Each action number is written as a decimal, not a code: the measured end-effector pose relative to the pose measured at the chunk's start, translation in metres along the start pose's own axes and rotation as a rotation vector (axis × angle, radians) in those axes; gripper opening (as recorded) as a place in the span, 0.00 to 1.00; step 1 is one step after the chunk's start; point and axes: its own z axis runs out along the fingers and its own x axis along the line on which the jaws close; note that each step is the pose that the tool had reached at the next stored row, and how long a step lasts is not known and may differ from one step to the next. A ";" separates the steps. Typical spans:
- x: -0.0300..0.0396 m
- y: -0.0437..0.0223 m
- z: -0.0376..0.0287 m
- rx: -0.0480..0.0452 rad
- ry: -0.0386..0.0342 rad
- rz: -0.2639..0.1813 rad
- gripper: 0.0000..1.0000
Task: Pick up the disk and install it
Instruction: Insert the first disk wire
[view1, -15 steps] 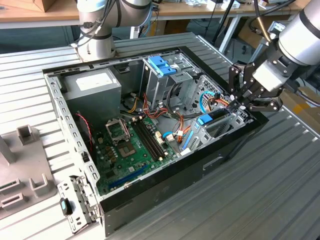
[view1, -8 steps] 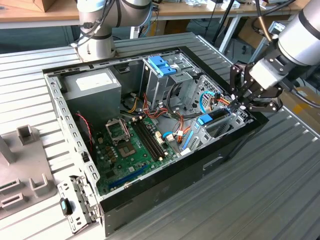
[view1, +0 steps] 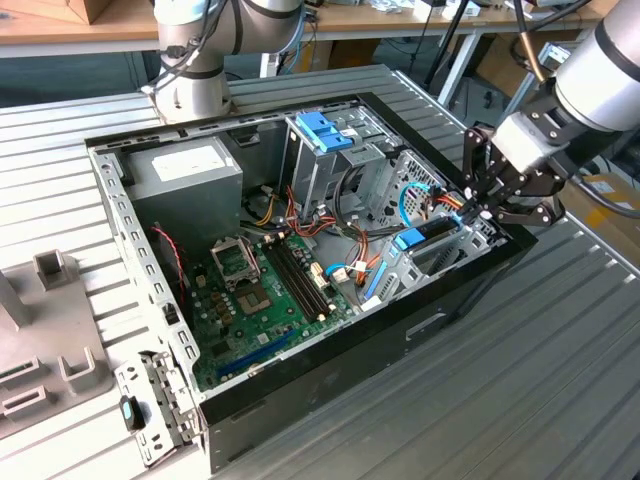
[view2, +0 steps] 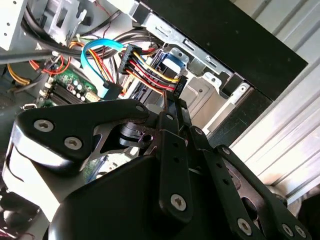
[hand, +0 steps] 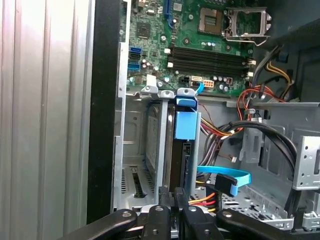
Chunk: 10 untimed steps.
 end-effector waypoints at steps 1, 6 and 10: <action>0.0000 0.0000 0.0000 0.0018 0.0008 0.009 0.16; 0.0000 0.0000 0.0002 0.0134 0.0059 0.069 0.16; 0.0001 0.0001 0.0003 0.0205 0.0090 0.107 0.16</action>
